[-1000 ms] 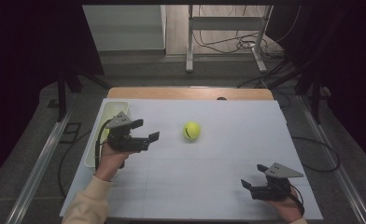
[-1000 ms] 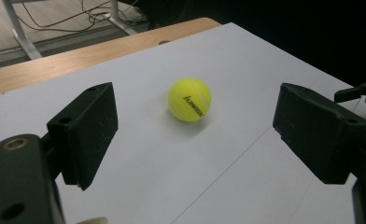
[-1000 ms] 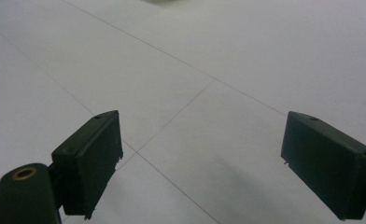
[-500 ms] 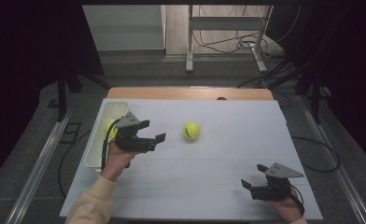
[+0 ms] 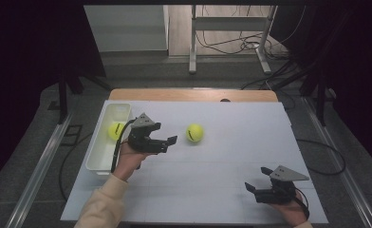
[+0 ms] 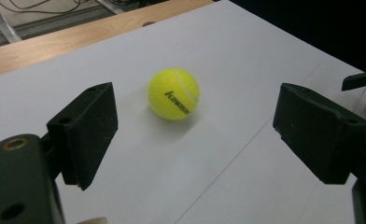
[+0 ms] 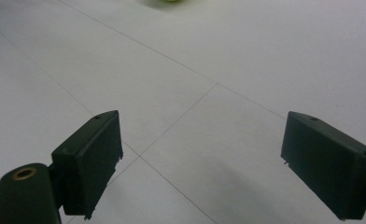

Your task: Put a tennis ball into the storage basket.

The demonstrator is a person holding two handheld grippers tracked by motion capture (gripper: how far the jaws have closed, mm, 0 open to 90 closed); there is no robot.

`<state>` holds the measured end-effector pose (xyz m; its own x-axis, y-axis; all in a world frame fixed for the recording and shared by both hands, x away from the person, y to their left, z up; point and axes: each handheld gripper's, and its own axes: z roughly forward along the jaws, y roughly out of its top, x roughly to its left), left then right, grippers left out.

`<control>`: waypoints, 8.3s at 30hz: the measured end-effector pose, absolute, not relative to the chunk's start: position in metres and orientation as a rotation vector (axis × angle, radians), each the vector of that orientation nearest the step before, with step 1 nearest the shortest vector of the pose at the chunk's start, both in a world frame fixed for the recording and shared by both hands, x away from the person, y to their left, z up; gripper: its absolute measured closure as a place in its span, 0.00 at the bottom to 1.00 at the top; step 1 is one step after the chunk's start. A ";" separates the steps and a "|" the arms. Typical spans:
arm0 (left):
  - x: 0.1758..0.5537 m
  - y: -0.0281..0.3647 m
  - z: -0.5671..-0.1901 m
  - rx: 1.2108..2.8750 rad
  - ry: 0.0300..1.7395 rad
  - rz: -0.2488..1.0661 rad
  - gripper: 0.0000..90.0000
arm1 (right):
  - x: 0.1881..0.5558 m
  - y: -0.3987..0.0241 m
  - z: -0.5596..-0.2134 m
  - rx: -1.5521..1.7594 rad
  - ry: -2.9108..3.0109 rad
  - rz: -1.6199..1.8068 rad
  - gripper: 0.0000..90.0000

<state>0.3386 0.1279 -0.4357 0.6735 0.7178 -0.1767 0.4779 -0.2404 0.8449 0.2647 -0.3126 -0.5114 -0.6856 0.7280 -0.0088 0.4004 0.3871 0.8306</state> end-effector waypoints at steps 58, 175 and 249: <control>0.385 0.080 -0.473 2.034 0.998 0.250 0.16 | 0.266 -0.312 -0.512 0.982 2.282 1.207 0.14; 0.438 0.041 -0.495 2.113 1.066 0.241 0.29 | 0.264 -0.313 -0.513 0.989 2.284 1.200 0.14; 0.389 0.071 -0.457 2.037 0.961 0.263 0.29 | 0.265 -0.313 -0.514 0.985 2.291 1.178 0.15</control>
<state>0.3889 0.0709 -0.4566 0.6829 0.7141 -0.1541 0.5363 -0.3469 0.7694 0.2648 -0.3126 -0.5143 -0.6816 0.7315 -0.0168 0.4121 0.4028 0.8173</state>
